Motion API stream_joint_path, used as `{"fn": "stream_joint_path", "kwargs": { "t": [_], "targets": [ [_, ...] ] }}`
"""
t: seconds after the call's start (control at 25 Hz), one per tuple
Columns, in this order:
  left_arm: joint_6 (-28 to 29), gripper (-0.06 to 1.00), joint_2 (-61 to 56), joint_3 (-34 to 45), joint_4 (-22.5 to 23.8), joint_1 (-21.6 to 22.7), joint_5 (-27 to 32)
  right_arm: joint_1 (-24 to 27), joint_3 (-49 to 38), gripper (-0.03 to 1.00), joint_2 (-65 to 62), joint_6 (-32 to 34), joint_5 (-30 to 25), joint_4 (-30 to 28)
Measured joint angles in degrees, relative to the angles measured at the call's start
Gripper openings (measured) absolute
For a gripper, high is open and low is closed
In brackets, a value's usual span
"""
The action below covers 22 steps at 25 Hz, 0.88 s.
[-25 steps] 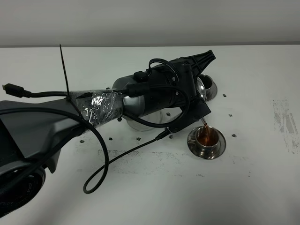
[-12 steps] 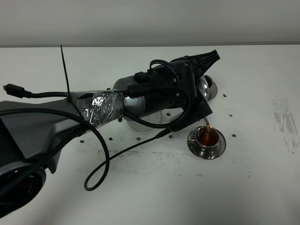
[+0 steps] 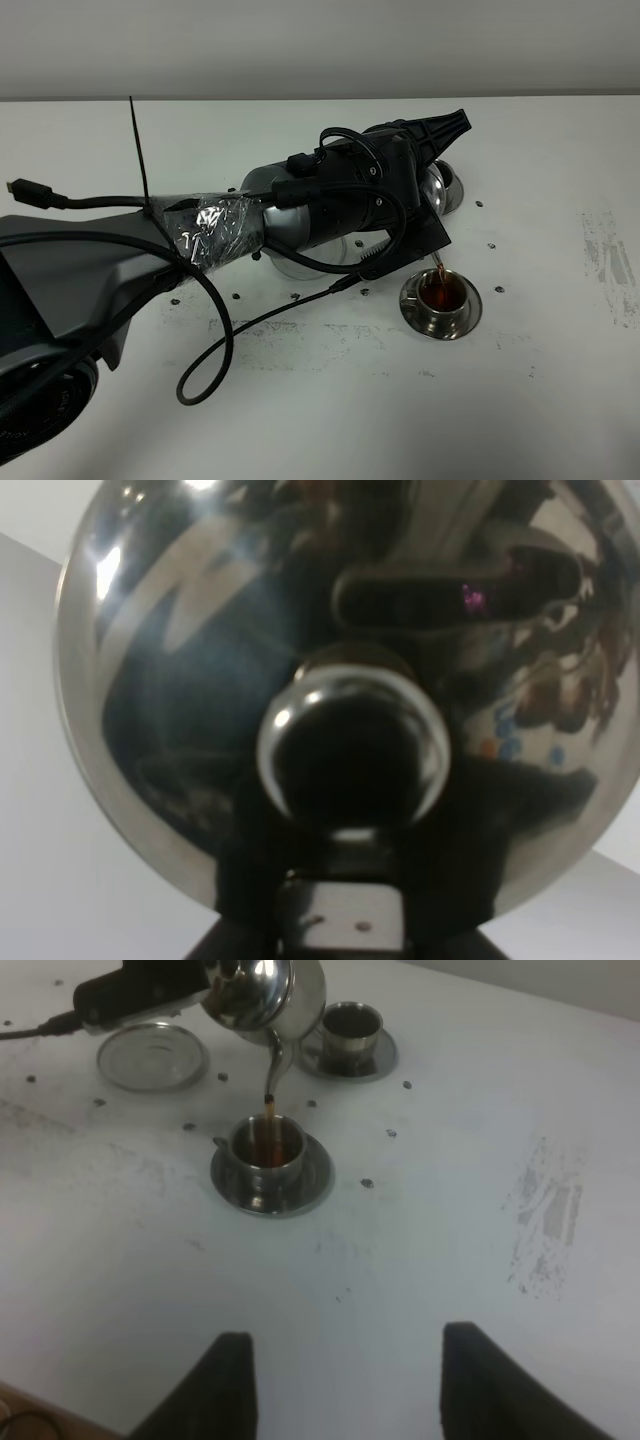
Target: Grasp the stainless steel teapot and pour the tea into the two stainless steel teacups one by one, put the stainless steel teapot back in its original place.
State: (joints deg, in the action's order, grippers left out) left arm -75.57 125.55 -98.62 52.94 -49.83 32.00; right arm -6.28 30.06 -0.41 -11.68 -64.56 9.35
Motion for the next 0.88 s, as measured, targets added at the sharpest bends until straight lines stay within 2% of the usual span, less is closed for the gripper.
{"fn": "stream_joint_path", "kwargs": {
  "t": [0.88],
  "targets": [
    [-1.45, 0.17, 0.00, 0.00, 0.14, -0.36, -0.68, 0.00, 0.00, 0.41, 0.00, 0.00, 0.00, -0.05]
  ]
}}
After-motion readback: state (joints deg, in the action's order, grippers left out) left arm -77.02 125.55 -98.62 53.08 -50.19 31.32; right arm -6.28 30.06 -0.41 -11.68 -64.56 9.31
